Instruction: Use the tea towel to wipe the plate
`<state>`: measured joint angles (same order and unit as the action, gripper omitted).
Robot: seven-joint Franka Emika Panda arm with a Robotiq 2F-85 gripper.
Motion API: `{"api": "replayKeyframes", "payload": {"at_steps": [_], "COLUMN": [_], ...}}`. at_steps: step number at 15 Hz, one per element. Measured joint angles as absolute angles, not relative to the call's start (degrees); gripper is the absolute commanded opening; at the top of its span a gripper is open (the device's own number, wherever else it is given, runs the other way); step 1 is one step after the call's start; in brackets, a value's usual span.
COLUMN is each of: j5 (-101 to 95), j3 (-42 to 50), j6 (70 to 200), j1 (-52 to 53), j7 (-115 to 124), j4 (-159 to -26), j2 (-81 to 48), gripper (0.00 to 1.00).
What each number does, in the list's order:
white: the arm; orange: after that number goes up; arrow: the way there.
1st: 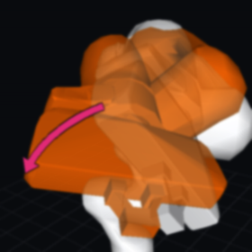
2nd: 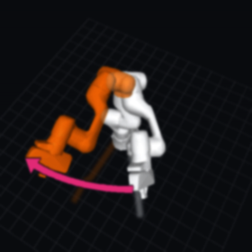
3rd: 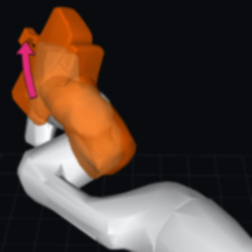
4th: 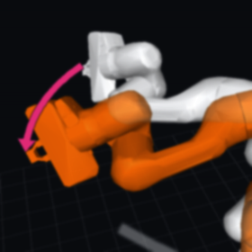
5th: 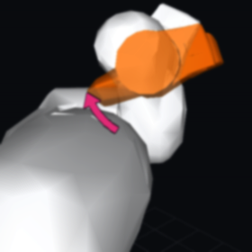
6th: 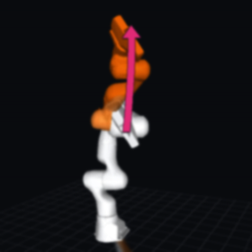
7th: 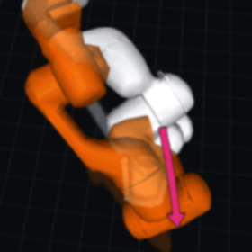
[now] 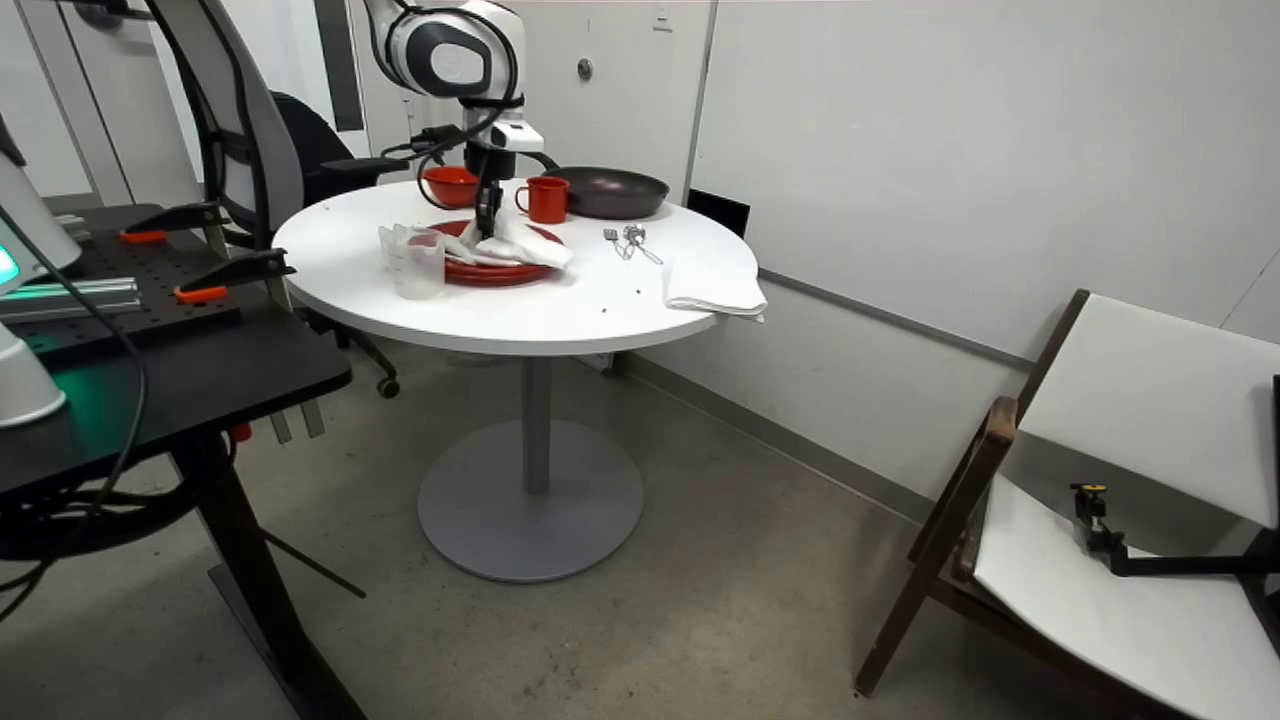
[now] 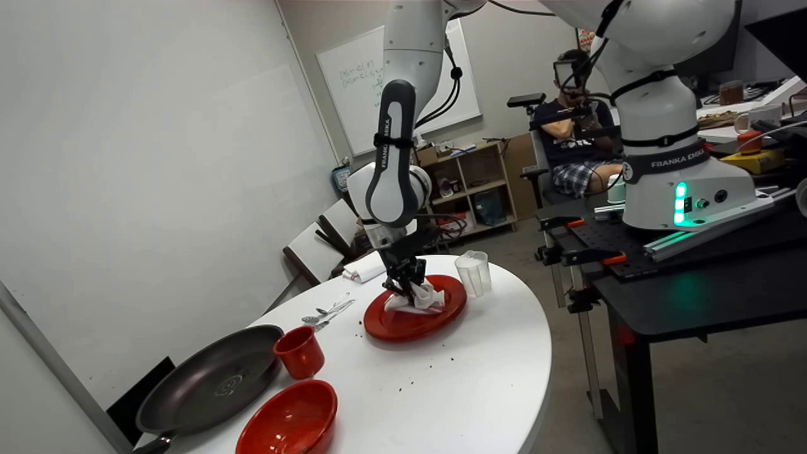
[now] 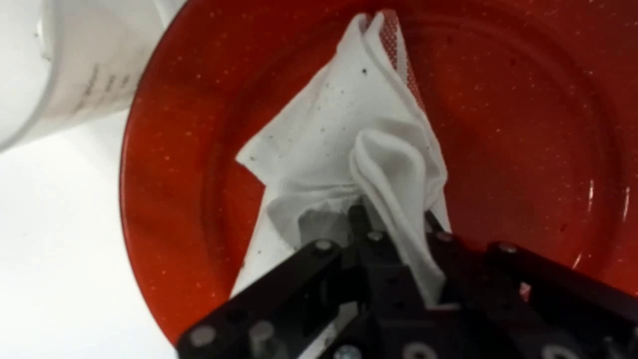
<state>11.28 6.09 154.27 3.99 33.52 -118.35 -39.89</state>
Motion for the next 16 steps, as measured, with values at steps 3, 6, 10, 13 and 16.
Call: {"api": "replayKeyframes", "payload": {"at_steps": [3,6,10,13,16], "j5": [12.43,12.56,12.5,12.45,12.27], "j3": [4.11,2.77,1.99,1.75,2.27], "j6": [154.03,153.71,152.72,152.7,152.72], "j1": [3.42,3.69,5.37,6.9,8.36], "j7": [32.45,31.67,30.94,30.85,30.87], "j4": [-118.21,-117.88,-116.36,-114.59,-113.13], "j2": [-39.82,-39.9,-40.61,-41.59,-42.34], "gripper": [0.05,0.03,0.04,0.04,0.04]}}
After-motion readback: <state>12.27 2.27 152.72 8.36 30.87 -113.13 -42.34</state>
